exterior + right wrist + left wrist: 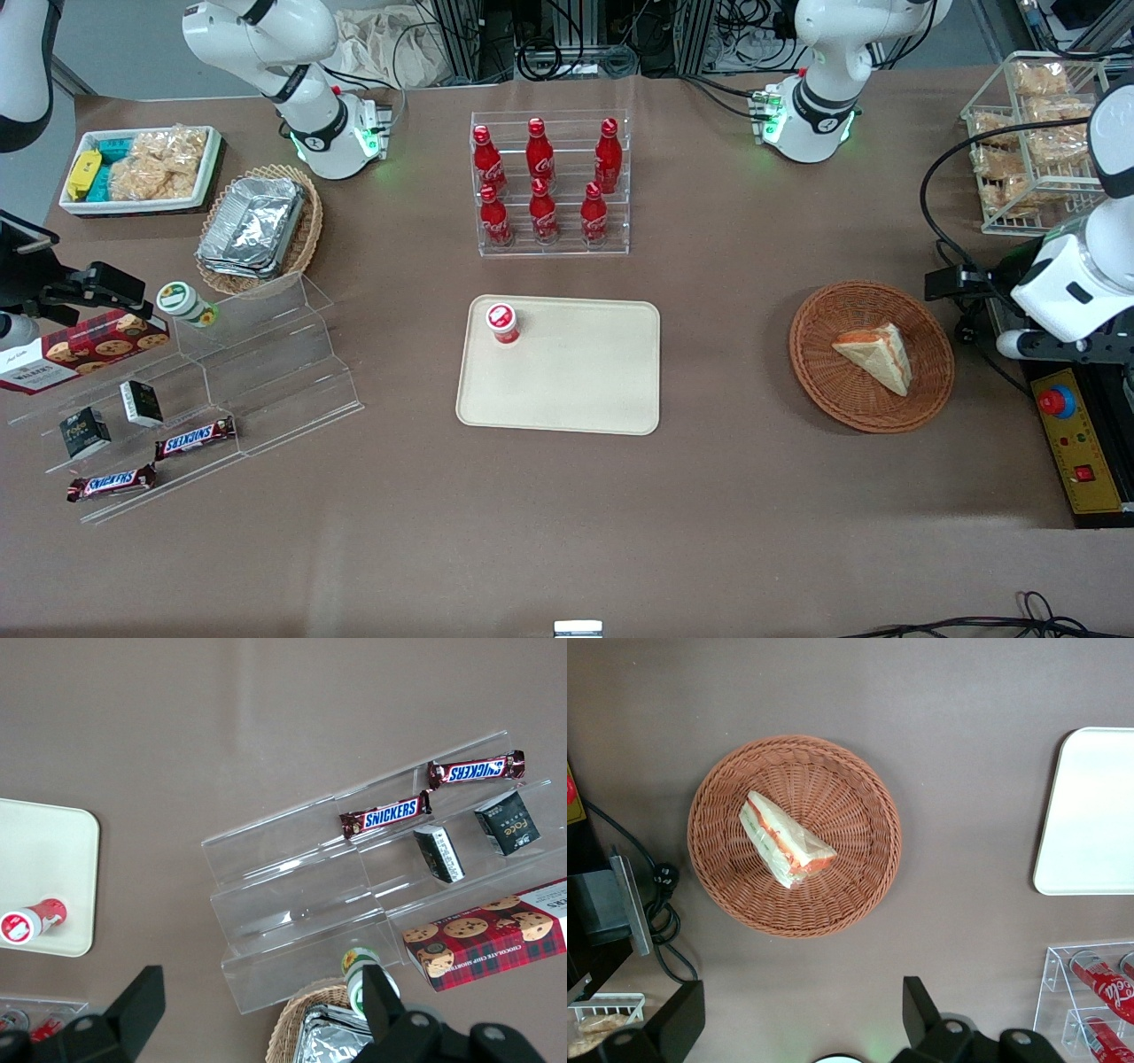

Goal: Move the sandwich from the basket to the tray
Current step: 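Move the left gripper over the wrapped sandwich in the wicker basket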

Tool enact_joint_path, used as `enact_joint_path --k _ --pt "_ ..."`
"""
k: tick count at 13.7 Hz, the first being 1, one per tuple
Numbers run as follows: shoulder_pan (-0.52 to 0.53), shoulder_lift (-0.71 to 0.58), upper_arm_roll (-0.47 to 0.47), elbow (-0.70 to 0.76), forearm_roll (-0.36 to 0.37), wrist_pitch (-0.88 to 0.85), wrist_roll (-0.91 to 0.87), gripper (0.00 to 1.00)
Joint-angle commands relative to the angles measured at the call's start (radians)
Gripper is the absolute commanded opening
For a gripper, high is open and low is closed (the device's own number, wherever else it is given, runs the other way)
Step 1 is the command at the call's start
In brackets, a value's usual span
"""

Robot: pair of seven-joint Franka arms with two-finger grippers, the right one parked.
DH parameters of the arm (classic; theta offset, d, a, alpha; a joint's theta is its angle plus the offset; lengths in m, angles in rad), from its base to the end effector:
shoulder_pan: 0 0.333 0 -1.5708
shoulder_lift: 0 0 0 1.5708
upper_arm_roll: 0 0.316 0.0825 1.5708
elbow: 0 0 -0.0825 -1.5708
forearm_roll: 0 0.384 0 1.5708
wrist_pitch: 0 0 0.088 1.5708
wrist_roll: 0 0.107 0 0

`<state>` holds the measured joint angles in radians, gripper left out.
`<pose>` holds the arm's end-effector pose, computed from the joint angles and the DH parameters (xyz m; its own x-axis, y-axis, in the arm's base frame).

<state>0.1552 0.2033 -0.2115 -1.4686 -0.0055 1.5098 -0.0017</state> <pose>0.6032 -0.0228 0.5519 0.9860 -0.0567 -0.1570 -0.0498 -0.9976 0.0476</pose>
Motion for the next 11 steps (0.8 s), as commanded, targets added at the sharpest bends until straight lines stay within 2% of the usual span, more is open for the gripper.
enact_joint_path --k 1,4,7,11 --pt "-0.006 0.013 0.003 0.037 0.015 -0.04 0.011 1.0" --pt "-0.005 0.024 0.007 0.037 0.018 -0.04 0.008 1.0" --pt "0.013 0.01 0.009 -0.05 0.028 -0.034 -0.189 1.0" --pt "0.044 -0.028 0.017 -0.258 0.029 0.18 -0.38 1.0"
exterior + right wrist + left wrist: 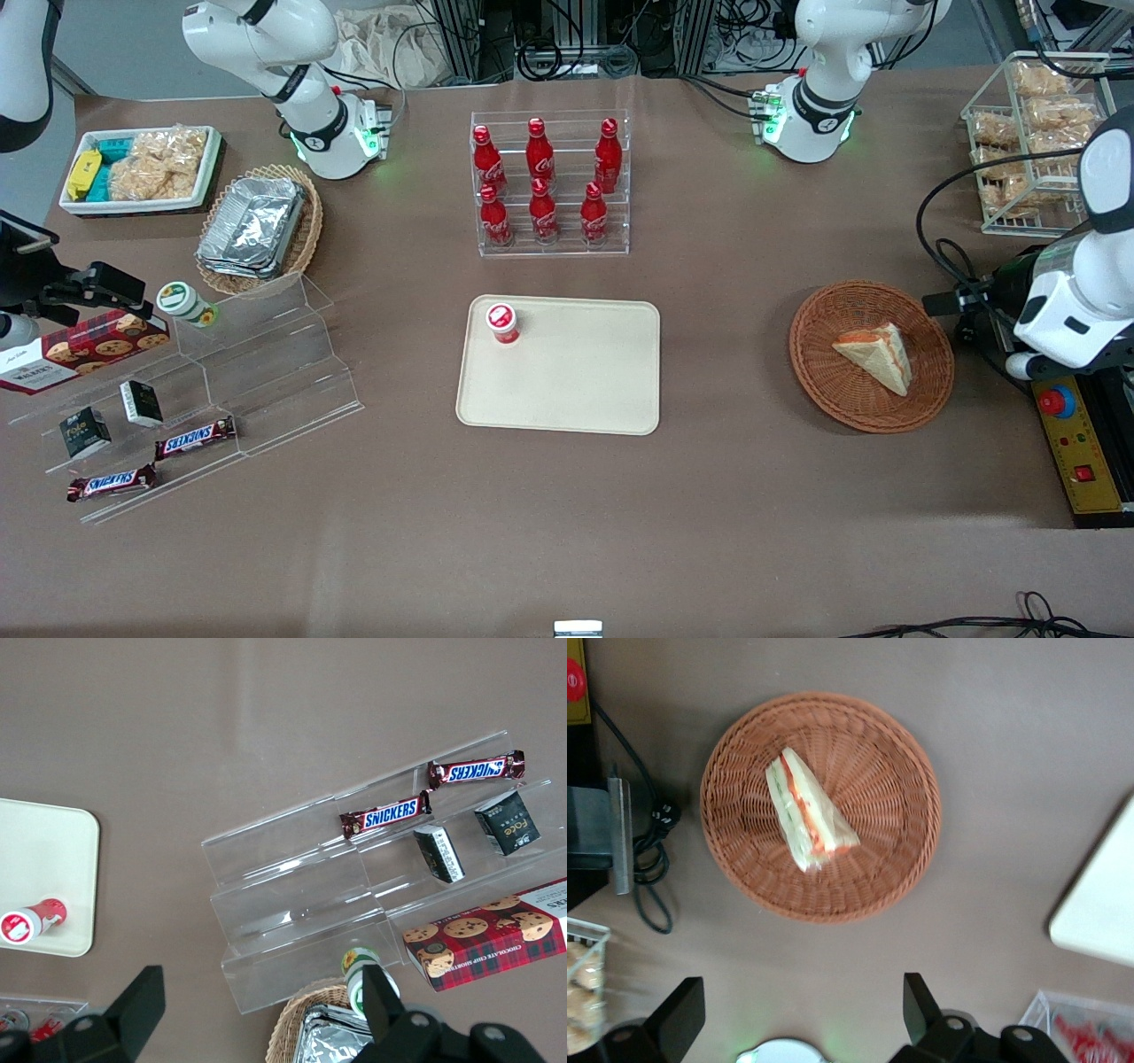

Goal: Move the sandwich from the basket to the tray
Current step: 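Move the left gripper over the wrapped sandwich in the wicker basket, then lower the open left gripper around the sandwich and close it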

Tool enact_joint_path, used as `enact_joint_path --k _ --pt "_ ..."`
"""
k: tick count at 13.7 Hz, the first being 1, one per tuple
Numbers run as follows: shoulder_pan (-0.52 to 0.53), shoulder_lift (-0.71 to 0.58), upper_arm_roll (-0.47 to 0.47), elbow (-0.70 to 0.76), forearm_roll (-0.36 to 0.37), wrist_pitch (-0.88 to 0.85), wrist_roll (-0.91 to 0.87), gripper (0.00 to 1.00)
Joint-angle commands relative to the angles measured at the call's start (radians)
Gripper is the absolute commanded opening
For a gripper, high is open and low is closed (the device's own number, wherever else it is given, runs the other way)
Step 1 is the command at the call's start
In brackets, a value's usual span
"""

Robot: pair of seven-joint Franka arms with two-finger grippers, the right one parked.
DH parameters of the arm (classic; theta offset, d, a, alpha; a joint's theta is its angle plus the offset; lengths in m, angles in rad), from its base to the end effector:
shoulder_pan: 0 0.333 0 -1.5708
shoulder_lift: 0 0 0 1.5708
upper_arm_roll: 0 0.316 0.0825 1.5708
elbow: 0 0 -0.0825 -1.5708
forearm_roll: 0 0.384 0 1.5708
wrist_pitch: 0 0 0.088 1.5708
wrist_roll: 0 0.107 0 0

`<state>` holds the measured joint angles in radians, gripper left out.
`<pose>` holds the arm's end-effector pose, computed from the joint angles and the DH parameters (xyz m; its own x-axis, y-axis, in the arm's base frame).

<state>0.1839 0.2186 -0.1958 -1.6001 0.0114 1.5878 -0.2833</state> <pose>0.6022 0.0033 0.4873 0.9383 0.2632 -0.2244 0.2626 -0.9643 -0.0329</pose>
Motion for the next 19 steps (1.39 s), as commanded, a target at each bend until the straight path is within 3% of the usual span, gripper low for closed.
enact_joint_path --k 1,9,19 --pt "0.028 -0.059 0.007 -0.191 0.012 0.168 -0.181 1.0" --pt "0.034 0.001 0.03 -0.414 0.042 0.514 -0.638 1.0" --pt "0.034 0.097 0.032 -0.481 0.047 0.621 -0.662 1.0"
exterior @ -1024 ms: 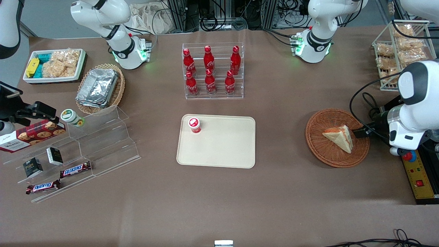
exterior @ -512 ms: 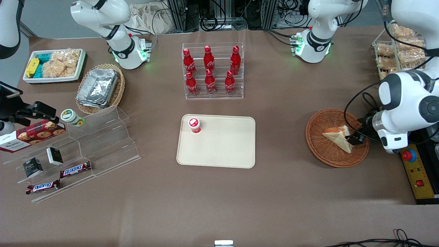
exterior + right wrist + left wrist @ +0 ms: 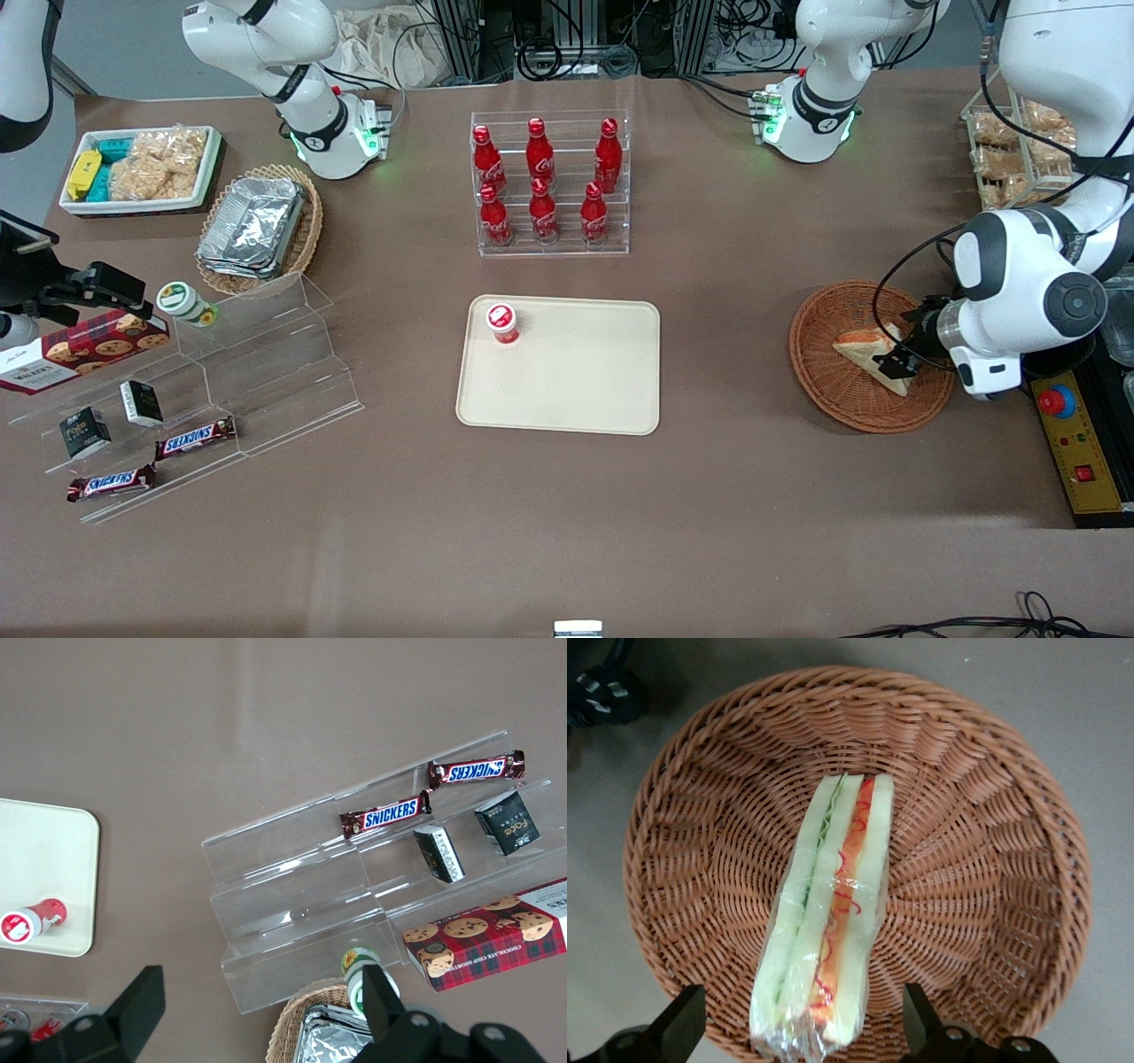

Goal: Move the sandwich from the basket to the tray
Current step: 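Lower the open left gripper around the sandwich and close it, then lift the sandwich out of the basket with the left gripper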

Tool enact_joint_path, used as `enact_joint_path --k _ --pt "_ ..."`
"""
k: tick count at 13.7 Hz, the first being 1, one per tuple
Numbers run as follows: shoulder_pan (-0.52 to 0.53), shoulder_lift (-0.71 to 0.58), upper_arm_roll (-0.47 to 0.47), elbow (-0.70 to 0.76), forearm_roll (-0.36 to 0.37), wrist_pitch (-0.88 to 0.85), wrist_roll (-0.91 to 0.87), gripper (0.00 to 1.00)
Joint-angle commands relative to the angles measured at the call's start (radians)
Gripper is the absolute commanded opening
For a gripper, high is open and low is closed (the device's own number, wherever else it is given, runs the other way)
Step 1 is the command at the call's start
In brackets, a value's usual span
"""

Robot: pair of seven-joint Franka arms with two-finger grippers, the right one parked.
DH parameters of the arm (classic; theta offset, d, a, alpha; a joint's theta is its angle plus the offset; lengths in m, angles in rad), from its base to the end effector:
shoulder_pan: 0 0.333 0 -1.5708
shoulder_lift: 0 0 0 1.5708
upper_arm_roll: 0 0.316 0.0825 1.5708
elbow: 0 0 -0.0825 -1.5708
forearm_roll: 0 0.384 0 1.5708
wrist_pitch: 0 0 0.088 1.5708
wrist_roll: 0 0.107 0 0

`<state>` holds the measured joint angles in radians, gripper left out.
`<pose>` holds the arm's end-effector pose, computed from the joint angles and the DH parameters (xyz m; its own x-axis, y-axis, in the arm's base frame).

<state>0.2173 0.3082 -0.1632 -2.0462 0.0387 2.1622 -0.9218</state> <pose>0.5699 0.0340 0.2769 0.5661 0.8140 -0.1299 0.8032 -0.5802 -0.1352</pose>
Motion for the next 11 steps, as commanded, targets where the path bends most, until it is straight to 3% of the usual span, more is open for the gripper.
enact_joint_path --k 1,4,5,6,8,11 --pt "0.002 0.021 -0.001 -0.048 0.024 0.083 -0.023 1.0" --pt "0.002 0.049 -0.001 -0.031 0.03 0.102 -0.022 0.98" --pt "0.002 0.049 -0.002 -0.02 0.03 0.093 -0.02 0.56" --pt "0.002 0.046 -0.001 -0.017 0.03 0.087 -0.02 0.01" --pt "0.002 0.042 -0.005 0.024 0.029 0.053 -0.02 0.0" --pt "0.002 0.045 -0.015 0.216 0.024 -0.257 0.006 0.0"
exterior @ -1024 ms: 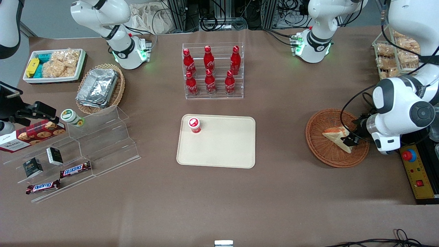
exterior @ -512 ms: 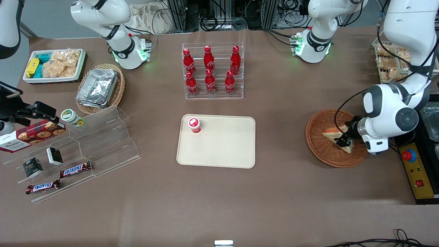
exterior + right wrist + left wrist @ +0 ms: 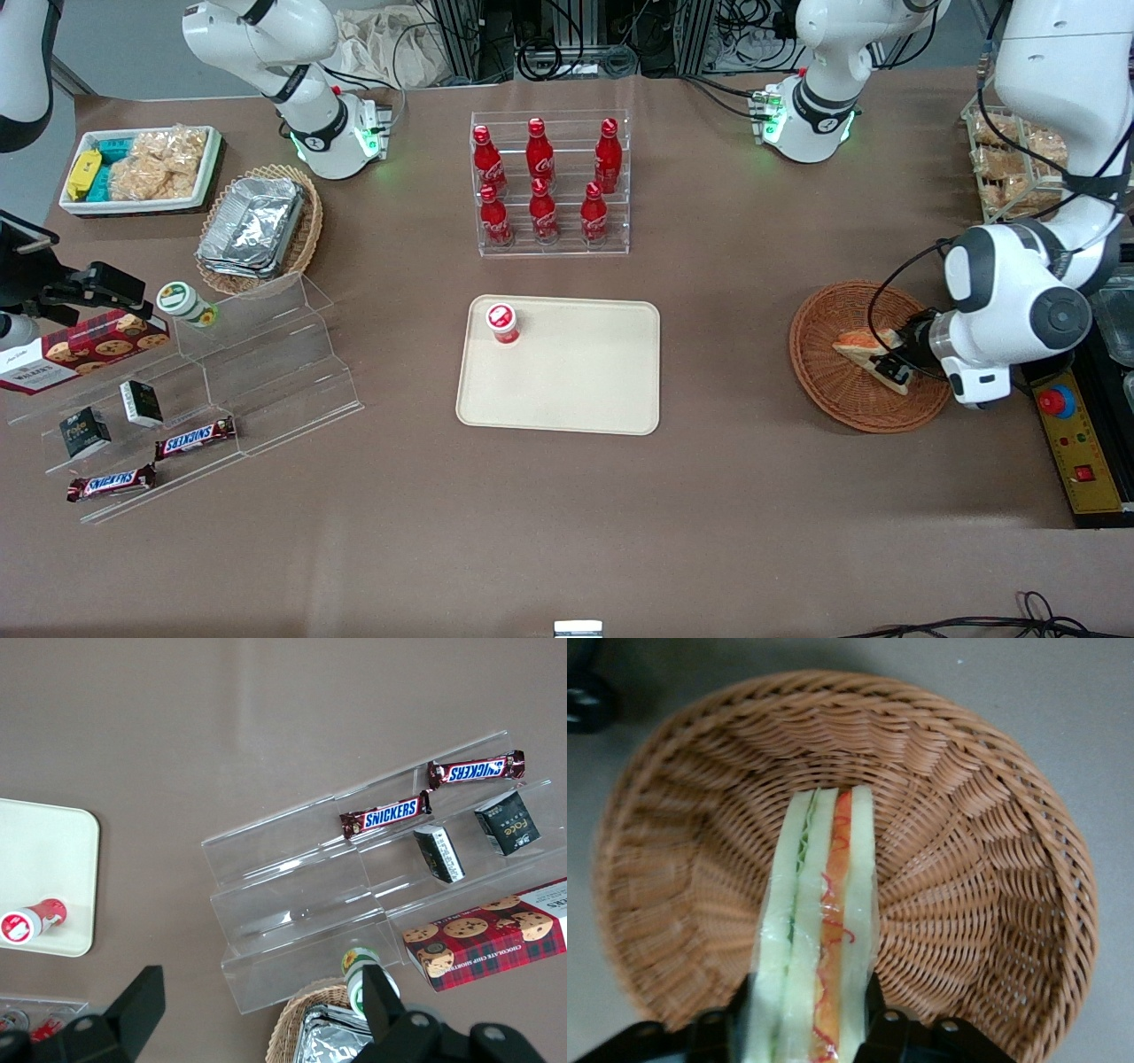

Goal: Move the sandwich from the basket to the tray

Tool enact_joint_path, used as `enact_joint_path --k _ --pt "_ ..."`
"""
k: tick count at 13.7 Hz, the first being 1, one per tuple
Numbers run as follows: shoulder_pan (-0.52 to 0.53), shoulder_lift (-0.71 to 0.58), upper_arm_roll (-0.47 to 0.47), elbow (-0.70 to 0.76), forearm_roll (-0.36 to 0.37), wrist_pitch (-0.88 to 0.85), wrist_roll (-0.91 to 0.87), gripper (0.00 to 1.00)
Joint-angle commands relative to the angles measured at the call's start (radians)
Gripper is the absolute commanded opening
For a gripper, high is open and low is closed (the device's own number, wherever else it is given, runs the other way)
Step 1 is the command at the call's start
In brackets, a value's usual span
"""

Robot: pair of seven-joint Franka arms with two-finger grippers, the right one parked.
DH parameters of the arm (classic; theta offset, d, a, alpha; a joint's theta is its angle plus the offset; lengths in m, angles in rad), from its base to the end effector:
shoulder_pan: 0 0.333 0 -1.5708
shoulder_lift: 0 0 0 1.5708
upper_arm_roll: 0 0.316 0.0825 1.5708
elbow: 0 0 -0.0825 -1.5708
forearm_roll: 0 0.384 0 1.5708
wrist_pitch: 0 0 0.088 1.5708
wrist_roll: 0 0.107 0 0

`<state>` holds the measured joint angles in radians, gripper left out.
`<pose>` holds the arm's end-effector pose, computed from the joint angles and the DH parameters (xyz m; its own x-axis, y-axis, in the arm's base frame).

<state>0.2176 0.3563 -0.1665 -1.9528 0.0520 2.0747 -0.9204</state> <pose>0.5870 0.0357 0.2811 0.5685 0.8084 -0.1524 0.7910 -0.5881 -0.1686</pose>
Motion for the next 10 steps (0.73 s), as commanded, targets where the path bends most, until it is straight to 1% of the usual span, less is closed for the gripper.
enact_joint_path --k 1,5,7,8,10 --pt "0.002 -0.005 -0.039 0.17 0.012 -0.223 0.037 0.0" --pt "-0.01 -0.031 -0.119 0.27 0.012 -0.321 0.103 0.0" --pt "-0.029 -0.017 -0.195 0.351 0.012 -0.323 0.252 0.0" --pt "-0.05 0.001 -0.214 0.37 0.008 -0.32 0.317 0.0" --pt "-0.157 0.036 -0.229 0.399 0.008 -0.314 0.273 0.0"
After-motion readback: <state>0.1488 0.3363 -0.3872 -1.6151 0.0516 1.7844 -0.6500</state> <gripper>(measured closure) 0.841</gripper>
